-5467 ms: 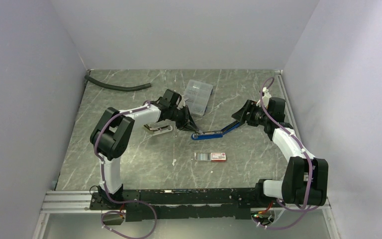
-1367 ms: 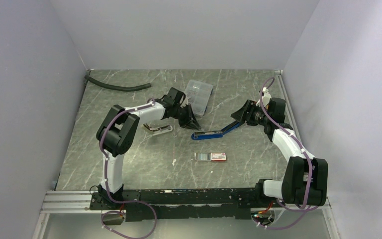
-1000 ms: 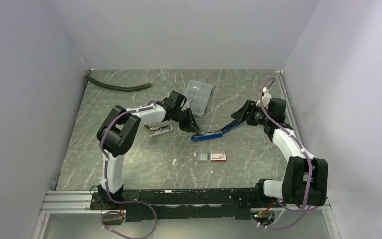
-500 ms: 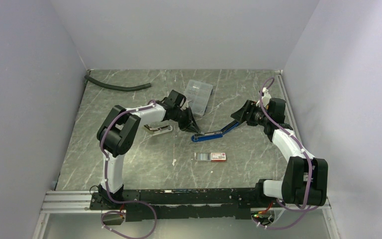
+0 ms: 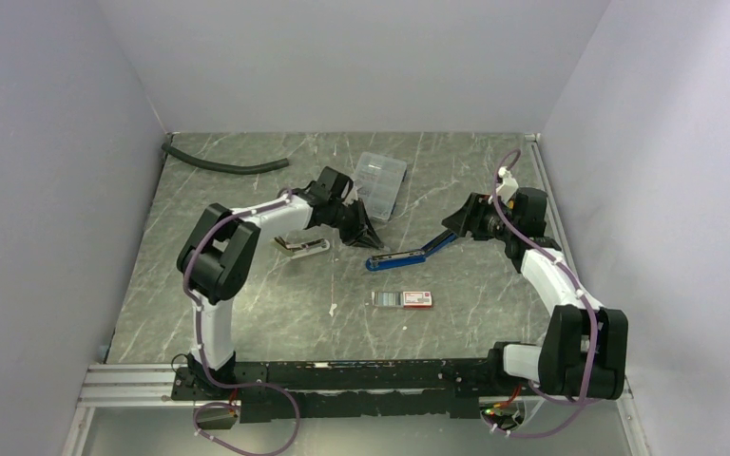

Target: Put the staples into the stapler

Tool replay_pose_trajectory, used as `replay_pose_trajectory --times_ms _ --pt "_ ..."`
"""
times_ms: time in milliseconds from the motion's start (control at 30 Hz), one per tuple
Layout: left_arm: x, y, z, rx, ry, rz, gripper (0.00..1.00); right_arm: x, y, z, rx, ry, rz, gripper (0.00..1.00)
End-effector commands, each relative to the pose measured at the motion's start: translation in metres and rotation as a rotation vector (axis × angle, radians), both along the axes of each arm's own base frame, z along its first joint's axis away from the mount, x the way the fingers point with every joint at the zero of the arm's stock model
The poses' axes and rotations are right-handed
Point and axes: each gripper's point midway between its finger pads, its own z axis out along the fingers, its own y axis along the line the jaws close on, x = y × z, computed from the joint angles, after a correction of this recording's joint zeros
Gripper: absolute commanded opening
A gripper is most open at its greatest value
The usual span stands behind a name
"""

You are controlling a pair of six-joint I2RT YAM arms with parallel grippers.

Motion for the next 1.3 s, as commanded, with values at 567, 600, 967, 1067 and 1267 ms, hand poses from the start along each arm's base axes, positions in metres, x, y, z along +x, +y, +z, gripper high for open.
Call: replay_pose_trajectory --times_ms 567,600,967,1067,1267 --pt "-0.008 -0.002 0.026 -0.061 -0.015 0.041 0.11 -0.015 0.006 0.001 -0.017 -0.030 0.064 0.50" --pt "-0.009 -0.002 0.025 -0.059 -0.015 0.040 0.11 -0.016 0.007 0.002 -0.017 -0.035 0.072 0.50" --pt "-0.011 0.002 0.025 -0.055 -0.041 0.024 0.11 -0.032 0.006 0.009 -0.123 -0.094 0.164 0.56" --pt "-0.011 0.002 0.027 -0.060 -0.050 0.014 0.11 -0.031 0.002 0.017 -0.205 -0.165 0.222 0.68" --pt "-0.010 0.000 0.038 -0.090 -0.079 -0.016 0.10 -0.023 -0.003 0.023 -0.464 -0.425 0.449 0.85"
